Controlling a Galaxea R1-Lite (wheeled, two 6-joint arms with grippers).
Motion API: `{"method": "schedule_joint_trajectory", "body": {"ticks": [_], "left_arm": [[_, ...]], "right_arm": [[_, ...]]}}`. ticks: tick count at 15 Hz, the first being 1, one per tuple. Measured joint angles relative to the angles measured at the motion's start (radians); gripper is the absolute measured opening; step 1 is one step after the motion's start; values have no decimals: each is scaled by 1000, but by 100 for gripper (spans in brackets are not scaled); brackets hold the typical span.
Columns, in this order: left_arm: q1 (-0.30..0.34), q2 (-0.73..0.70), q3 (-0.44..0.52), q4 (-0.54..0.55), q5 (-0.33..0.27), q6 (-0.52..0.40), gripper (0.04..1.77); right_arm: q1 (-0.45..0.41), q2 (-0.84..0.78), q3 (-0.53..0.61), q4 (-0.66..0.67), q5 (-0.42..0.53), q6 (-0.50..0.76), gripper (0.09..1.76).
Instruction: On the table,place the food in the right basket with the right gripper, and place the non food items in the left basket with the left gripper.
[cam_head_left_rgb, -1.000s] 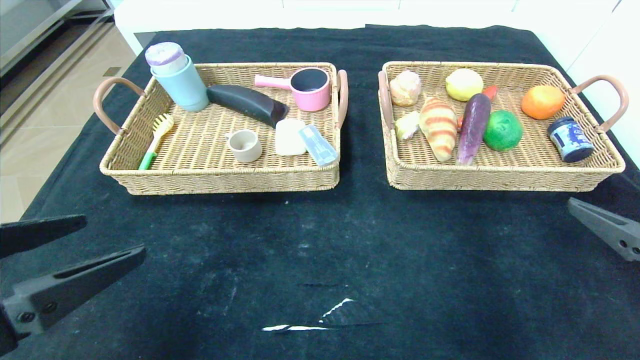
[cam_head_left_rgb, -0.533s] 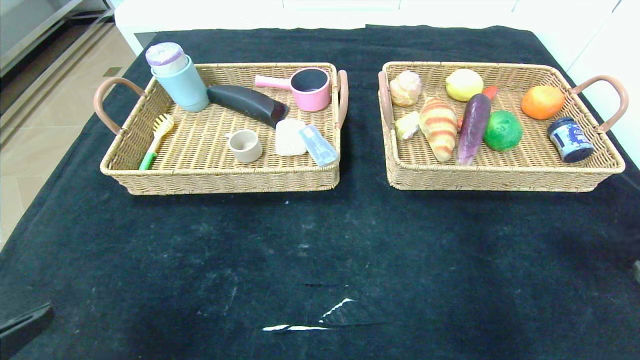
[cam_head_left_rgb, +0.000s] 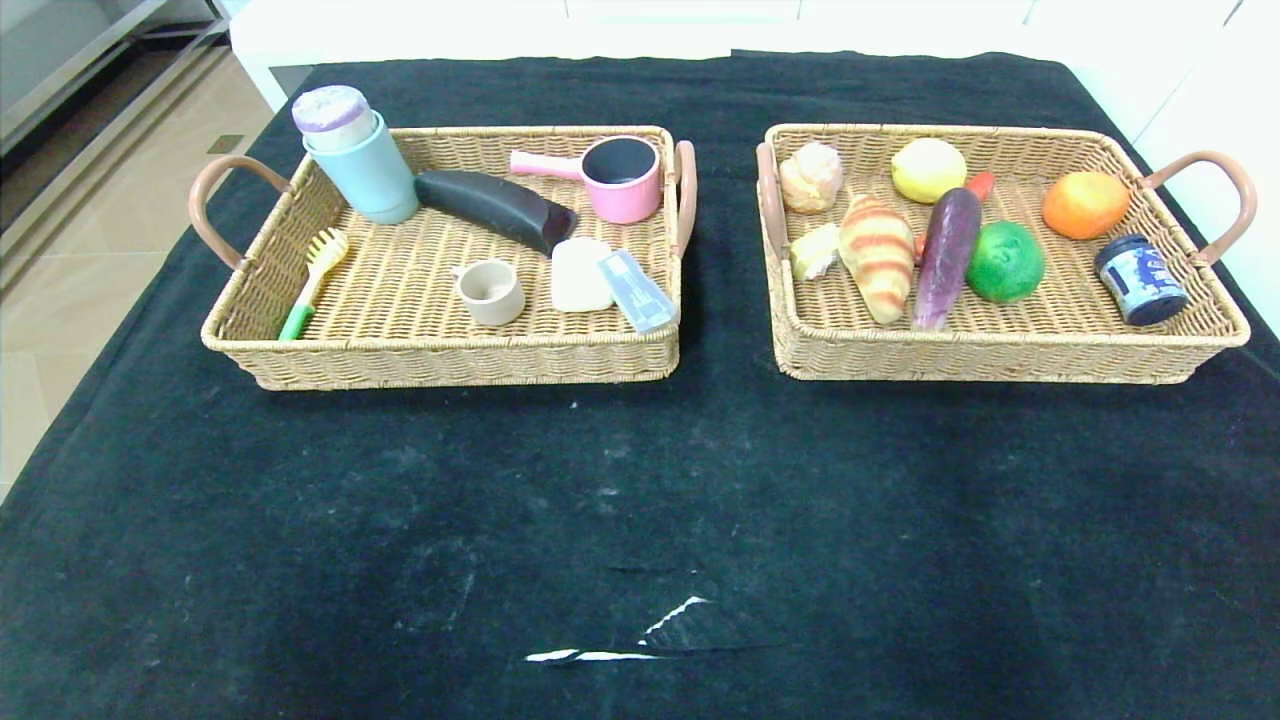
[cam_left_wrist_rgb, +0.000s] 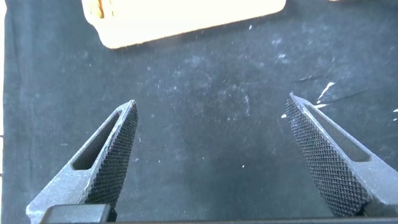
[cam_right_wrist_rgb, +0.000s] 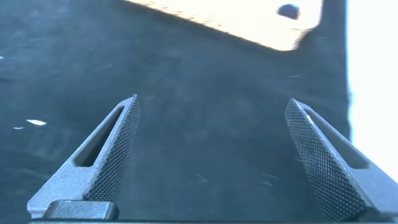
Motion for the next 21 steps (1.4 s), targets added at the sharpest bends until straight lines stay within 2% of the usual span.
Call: {"method": "schedule_joint_trajectory", "body": {"ticks": [4, 7, 11, 14, 16, 18, 21], "left_arm": [[76, -61, -4, 57, -83, 26, 172], [85, -122, 19, 116, -136, 27, 172], [86, -214, 97, 121, -167, 43, 172], [86, -307, 176, 111, -207, 64, 172], [84, -374, 240, 74, -216, 94, 172], [84, -425, 335, -26, -203, 123, 172], [84, -457, 480, -184, -168, 125, 172]], "right_arm": [[-95, -105, -16, 103, 61, -15, 170], [-125, -172, 14, 146, 95, -13, 170], [-135, -255, 70, 150, 112, -12, 170], [-139, -320, 120, 148, 159, -5, 170], [-140, -351, 156, 137, 160, 21, 170], [-141, -367, 182, 93, 159, 40, 170], [-141, -373, 284, -88, 145, 73, 170]]}}
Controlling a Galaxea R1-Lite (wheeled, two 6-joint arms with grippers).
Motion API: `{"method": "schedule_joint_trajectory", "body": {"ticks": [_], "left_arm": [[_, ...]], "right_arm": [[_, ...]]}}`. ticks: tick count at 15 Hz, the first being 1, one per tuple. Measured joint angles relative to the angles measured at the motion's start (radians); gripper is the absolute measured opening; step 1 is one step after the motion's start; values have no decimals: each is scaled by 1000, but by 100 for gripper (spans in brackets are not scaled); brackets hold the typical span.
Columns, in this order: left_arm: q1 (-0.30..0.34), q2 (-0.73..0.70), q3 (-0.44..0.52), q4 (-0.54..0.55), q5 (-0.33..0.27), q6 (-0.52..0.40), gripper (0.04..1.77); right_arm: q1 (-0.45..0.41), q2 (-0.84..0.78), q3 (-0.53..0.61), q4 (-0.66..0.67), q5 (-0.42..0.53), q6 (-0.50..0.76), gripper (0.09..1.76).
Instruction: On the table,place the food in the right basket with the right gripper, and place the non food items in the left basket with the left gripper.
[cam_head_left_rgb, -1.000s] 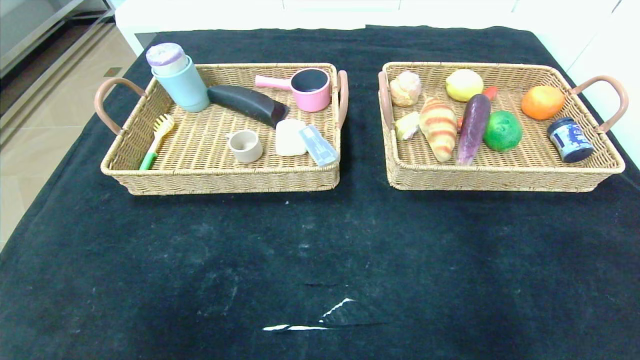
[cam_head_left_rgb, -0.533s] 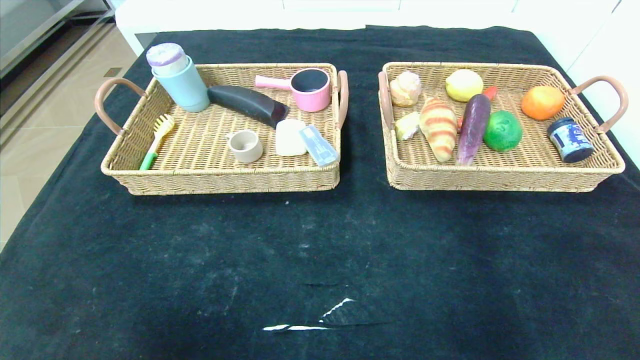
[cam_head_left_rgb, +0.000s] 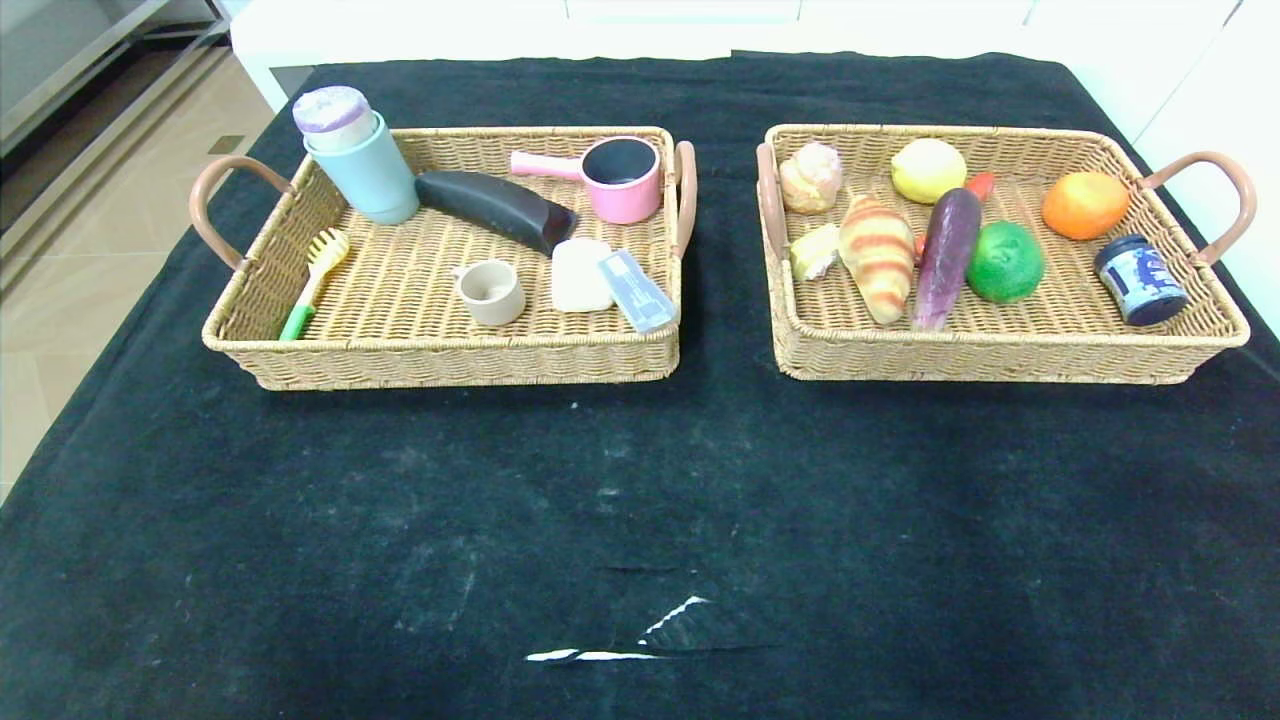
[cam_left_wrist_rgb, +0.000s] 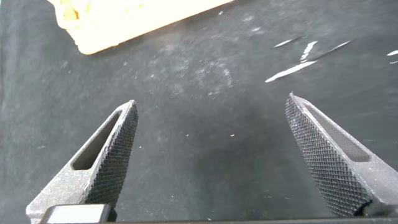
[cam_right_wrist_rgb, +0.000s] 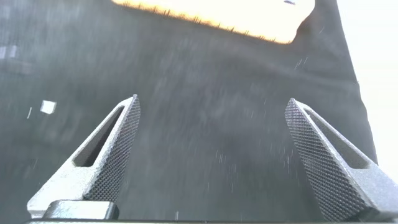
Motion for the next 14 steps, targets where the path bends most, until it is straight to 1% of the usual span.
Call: {"method": "schedule_joint_trajectory", "body": {"ticks": [2, 3, 5, 7, 8, 9, 11, 13, 14], "left_arm": [[0, -8, 68, -58, 14, -13, 172], [0, -9, 100, -90, 29, -18, 172], [0, -11, 164, -167, 84, -18, 172], [0, -12, 231, -241, 130, -14, 172], [0, -12, 260, -260, 158, -11, 172], [0, -12, 275, -263, 173, -13, 172], [0, -12, 287, -254, 203, -15, 172], [0, -12, 299, -198, 230, -21, 172], [0, -12, 299, -191, 236, -32, 172]], "right_arm": [[0, -1, 108, -141, -18, 11, 170], [0, -1, 156, -181, -25, 10, 170], [-1, -1, 221, -207, -31, 2, 170], [-1, -2, 241, -199, -35, 2, 170], [-1, -2, 245, -195, -52, 2, 170], [-1, -2, 250, -185, -71, 1, 170], [-1, -2, 255, -123, -86, -1, 170], [-1, -2, 254, -114, -89, 12, 170], [-1, -2, 253, -114, -95, 33, 170]]}}
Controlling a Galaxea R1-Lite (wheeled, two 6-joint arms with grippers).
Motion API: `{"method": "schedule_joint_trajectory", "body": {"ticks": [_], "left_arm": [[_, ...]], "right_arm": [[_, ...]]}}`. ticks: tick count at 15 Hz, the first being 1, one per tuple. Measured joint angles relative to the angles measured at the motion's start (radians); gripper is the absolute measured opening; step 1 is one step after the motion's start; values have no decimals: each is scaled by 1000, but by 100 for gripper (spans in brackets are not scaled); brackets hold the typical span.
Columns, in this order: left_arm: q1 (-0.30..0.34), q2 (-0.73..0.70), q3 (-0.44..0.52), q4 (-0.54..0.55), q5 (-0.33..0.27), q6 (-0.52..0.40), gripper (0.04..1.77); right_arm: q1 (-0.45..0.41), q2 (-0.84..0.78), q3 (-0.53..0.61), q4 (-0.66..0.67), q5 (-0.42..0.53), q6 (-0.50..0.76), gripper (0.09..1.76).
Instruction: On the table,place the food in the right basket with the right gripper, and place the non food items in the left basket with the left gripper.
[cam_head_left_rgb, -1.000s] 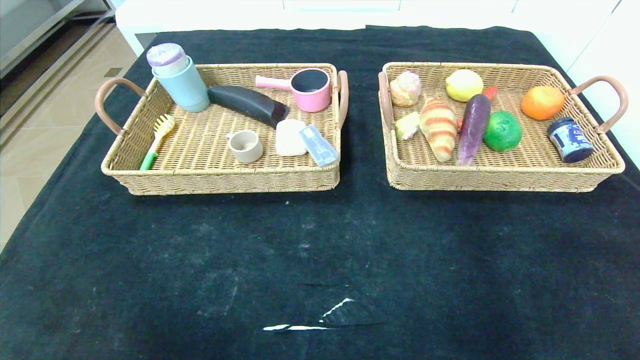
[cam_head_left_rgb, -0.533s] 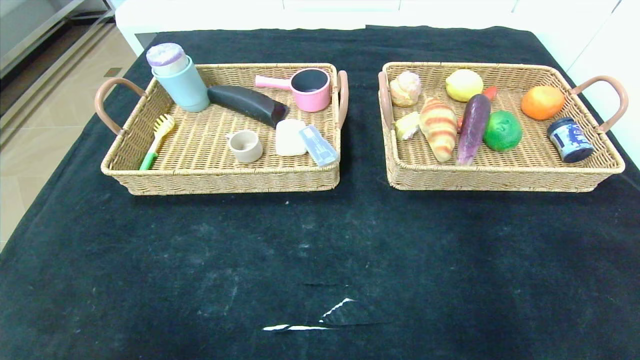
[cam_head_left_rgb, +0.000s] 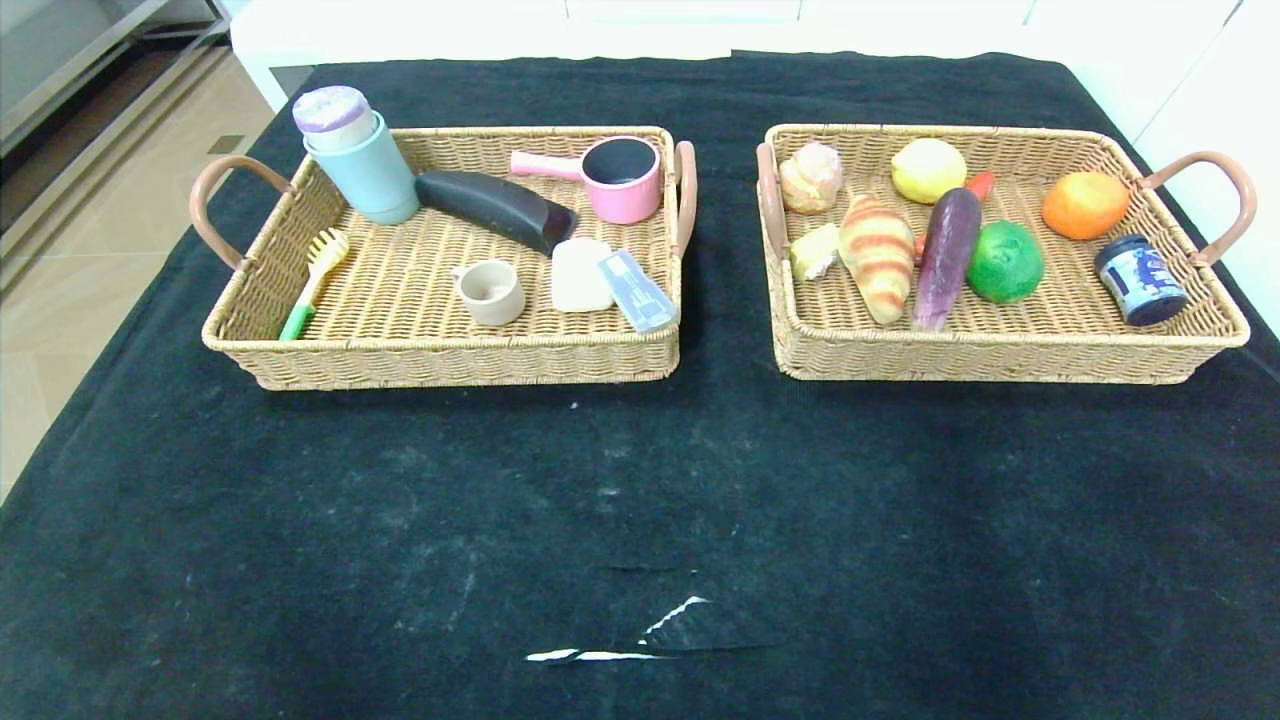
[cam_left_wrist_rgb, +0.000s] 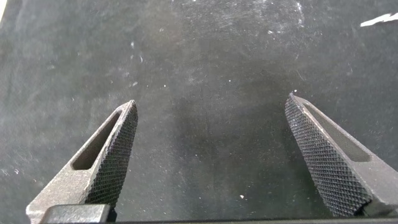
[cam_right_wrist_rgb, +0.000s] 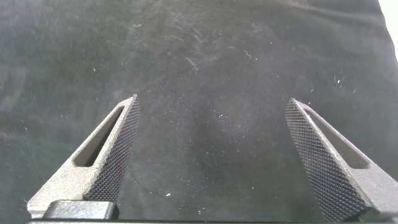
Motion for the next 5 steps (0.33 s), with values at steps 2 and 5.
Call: {"method": "schedule_joint_trajectory", "body": {"ticks": [2, 5], "left_arm": [[0, 0, 0, 8, 7, -58, 172], [0, 0, 0, 10, 43, -155, 172]], "right_arm": [[1, 0, 1, 1, -21, 59, 170], [1, 0, 2, 0, -26, 78, 170]]}}
